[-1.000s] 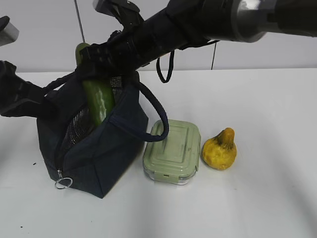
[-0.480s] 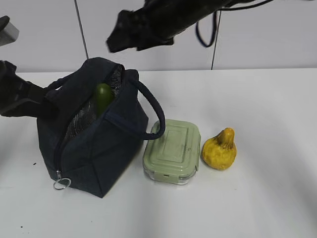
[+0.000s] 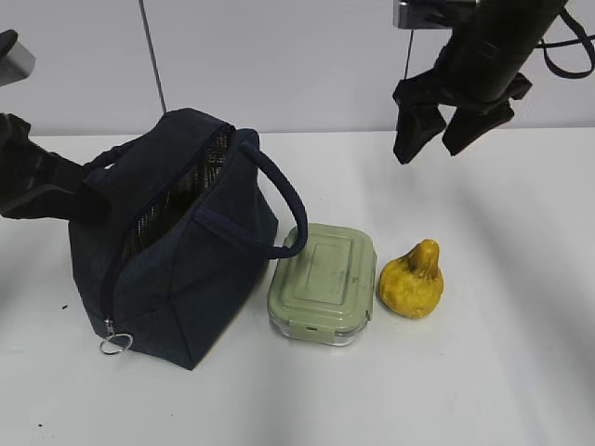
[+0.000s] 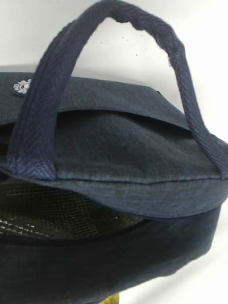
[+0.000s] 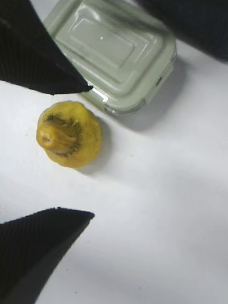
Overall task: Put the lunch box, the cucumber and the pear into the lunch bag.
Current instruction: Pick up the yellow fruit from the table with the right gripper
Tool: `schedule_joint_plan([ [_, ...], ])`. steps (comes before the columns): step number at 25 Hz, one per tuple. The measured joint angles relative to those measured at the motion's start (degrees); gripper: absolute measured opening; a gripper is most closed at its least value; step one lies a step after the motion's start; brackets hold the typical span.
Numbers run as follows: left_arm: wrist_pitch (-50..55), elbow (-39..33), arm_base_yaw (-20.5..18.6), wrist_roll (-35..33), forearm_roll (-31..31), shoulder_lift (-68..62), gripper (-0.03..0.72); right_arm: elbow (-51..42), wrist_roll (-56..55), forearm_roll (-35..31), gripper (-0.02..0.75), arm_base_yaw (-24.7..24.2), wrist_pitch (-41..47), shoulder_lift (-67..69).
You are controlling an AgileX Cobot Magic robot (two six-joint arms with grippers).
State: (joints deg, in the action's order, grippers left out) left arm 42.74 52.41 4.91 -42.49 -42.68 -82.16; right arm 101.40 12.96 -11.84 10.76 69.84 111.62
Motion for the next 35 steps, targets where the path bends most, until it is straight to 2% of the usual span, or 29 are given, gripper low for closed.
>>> schedule_joint_plan([
  [6,0.0,0.0,0.0,0.0,0.0,0.0,-0.016,-7.86,-0.46,1.18,0.547,0.0,0.12,0.0],
  [15,-0.12,0.0,0.0,0.0,0.05,0.0,-0.016,-18.12,5.4,-4.97,0.521,0.0,-3.06,0.0],
  [18,-0.3,0.0,0.0,0.0,0.05,0.0,-0.016,-18.67,8.1,-6.83,0.37,0.0,-6.33,0.31],
  [22,-0.3,0.0,0.0,0.0,0.09,0.0,-0.016,-18.67,9.05,-7.81,0.122,0.0,-7.62,0.81],
  [26,-0.3,0.0,0.0,0.0,0.23,0.0,-0.016,-18.67,9.14,-7.7,0.074,0.0,-7.75,0.56],
  [35,-0.3,0.0,0.0,0.0,0.42,0.0,-0.016,-12.53,9.29,-7.69,0.066,0.0,-7.29,-8.62],
])
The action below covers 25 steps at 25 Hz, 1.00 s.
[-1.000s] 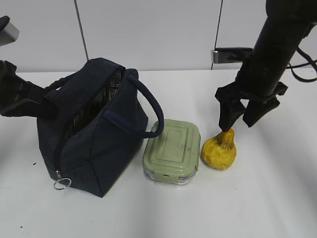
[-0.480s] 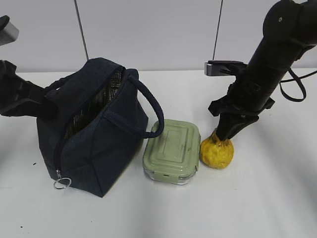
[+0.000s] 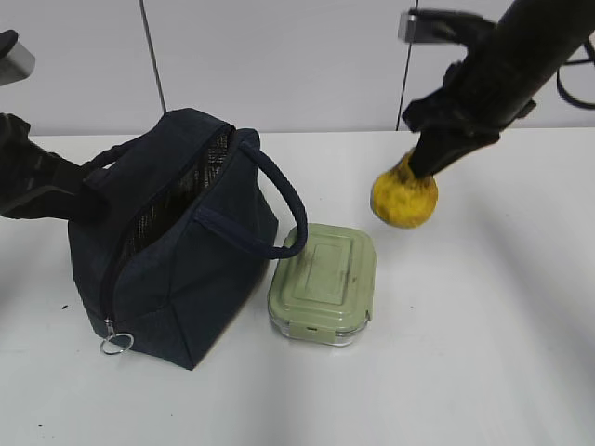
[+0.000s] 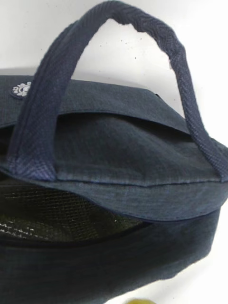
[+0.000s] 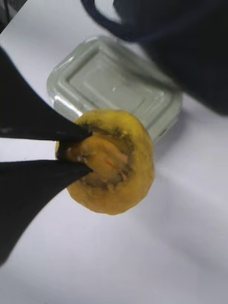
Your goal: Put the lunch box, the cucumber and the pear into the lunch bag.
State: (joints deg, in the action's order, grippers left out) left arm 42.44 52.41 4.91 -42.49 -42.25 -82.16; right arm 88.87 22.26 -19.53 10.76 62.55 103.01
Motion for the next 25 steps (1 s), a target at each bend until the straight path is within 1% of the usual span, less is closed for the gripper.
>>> schedule_joint_plan([
  [2,0.0,0.0,0.0,0.0,0.04,0.0,-0.016,2.98,1.9,-3.93,0.064,0.0,0.36,-1.66],
  [5,0.0,0.0,0.0,0.0,0.06,0.0,-0.016,7.31,6.41,-12.3,0.062,1.06,0.49,-2.67],
  [7,0.0,0.0,0.0,0.0,0.06,0.0,-0.016,9.12,9.08,-16.7,0.062,2.69,0.24,-2.67],
  [9,0.0,0.0,0.0,0.0,0.11,0.0,-0.016,10.49,12.72,-21.72,0.062,6.89,-1.93,-2.31],
  [12,0.0,0.0,0.0,0.0,0.11,0.0,-0.016,10.61,15.35,-23.88,0.062,12.84,-5.26,-0.23],
  [15,0.0,0.0,0.0,0.0,0.11,0.0,-0.016,10.61,16.37,-23.63,0.062,17.23,-7.11,4.22],
  [17,0.0,0.0,0.0,0.0,0.11,0.0,-0.016,10.61,16.34,-22.46,0.062,18.48,-7.38,8.0],
  [20,0.11,0.0,0.0,0.0,0.13,0.0,-0.016,10.61,15.54,-21.57,0.064,18.71,-6.99,11.84],
  [21,0.18,0.0,0.0,0.0,0.13,0.0,-0.016,10.61,15.48,-21.3,0.078,18.71,-6.6,12.69],
  [22,0.18,0.0,0.0,0.0,0.13,0.0,-0.016,10.61,15.45,-21.21,0.111,18.71,-6.27,12.92],
  [24,0.18,0.0,0.0,0.0,0.13,0.0,-0.016,10.61,15.45,-21.5,0.223,18.71,-5.9,12.95],
  [25,0.18,0.0,0.0,0.0,0.13,0.0,-0.016,10.87,15.45,-21.66,0.31,18.71,-5.65,12.8],
])
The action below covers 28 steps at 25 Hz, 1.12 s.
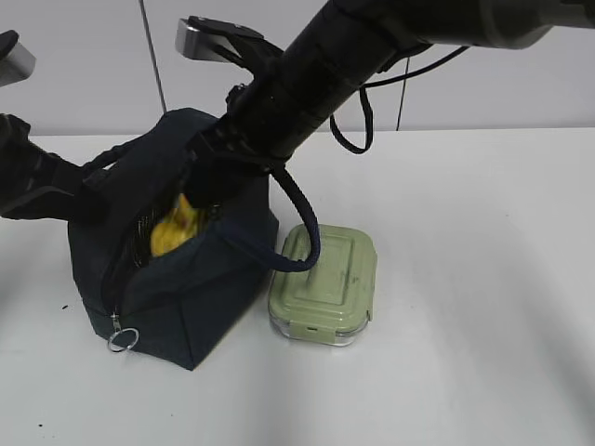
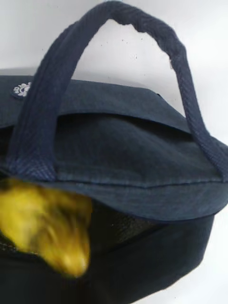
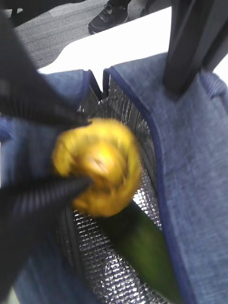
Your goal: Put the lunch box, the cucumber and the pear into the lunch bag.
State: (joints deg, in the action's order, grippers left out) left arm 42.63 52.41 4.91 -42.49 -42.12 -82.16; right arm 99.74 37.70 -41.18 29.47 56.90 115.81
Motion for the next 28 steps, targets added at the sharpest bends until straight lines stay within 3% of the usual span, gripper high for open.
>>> schedule_joint_plan([
  [2,0.0,0.0,0.0,0.0,0.0,0.0,-0.016,0.38,-0.28,0.0,0.456,-0.27,0.53,-0.72],
  [4,0.04,0.0,0.0,0.0,0.0,0.0,-0.016,0.48,-0.78,0.11,0.523,-1.0,0.61,-2.24],
  [9,0.17,0.0,0.0,0.0,0.07,0.0,-0.016,-1.19,-2.78,0.01,0.53,-7.23,-0.63,-7.39],
  [14,0.21,0.0,0.0,0.0,0.12,0.0,-0.016,-15.05,-7.89,-0.77,0.496,-17.21,-5.36,-11.21],
  [17,0.21,0.0,0.0,0.0,0.17,0.0,-0.016,-27.35,-6.18,-7.2,0.491,-22.03,-9.4,-11.19],
  [23,0.21,0.0,0.0,0.0,0.17,0.0,-0.016,-41.67,9.57,-31.54,0.569,-22.58,-16.61,-8.65],
  [28,0.21,0.0,0.0,0.0,0.17,0.0,-0.016,-43.21,13.9,-37.67,0.582,-22.58,-16.96,-4.66],
])
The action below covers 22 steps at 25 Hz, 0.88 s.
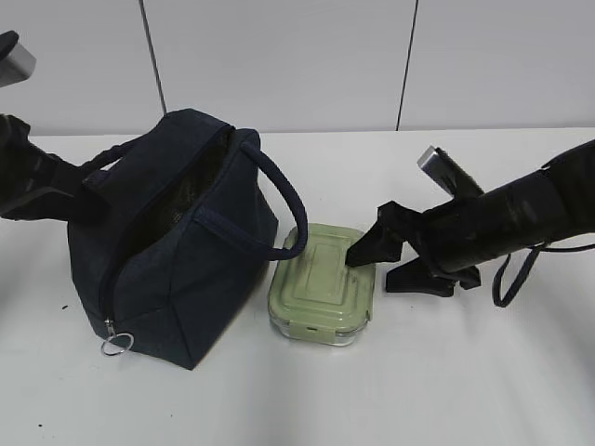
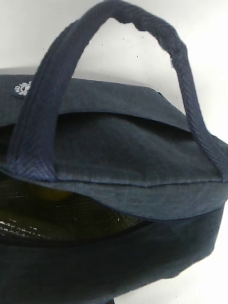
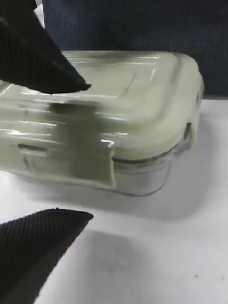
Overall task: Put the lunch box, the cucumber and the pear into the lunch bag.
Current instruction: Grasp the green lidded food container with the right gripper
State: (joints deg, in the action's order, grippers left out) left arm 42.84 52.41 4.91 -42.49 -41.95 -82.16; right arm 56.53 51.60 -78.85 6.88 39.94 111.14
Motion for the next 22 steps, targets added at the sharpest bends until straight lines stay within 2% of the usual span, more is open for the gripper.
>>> schedule_joint_plan([
  [5,0.0,0.0,0.0,0.0,0.0,0.0,-0.016,0.0,6.44,-9.38,0.585,0.0,4.21,4.16],
  [8,0.0,0.0,0.0,0.0,0.0,0.0,-0.016,0.0,7.56,-11.31,0.579,0.0,4.96,5.76],
  [10,0.0,0.0,0.0,0.0,0.0,0.0,-0.016,0.0,7.84,-11.76,0.491,0.0,5.67,5.9],
  [11,0.0,0.0,0.0,0.0,0.0,0.0,-0.016,0.0,7.99,-12.21,0.413,0.0,6.36,5.9],
  [13,-0.05,0.0,0.0,0.0,0.0,0.0,-0.016,0.0,8.32,-12.43,0.347,0.0,6.38,5.9],
  [18,-0.1,0.0,0.0,0.0,0.0,0.0,-0.017,0.0,8.71,-11.94,0.341,-0.31,5.96,5.37],
  [22,-0.1,0.0,0.0,0.0,0.06,0.0,-0.017,-0.24,8.56,-5.87,0.341,-3.09,3.95,1.35],
])
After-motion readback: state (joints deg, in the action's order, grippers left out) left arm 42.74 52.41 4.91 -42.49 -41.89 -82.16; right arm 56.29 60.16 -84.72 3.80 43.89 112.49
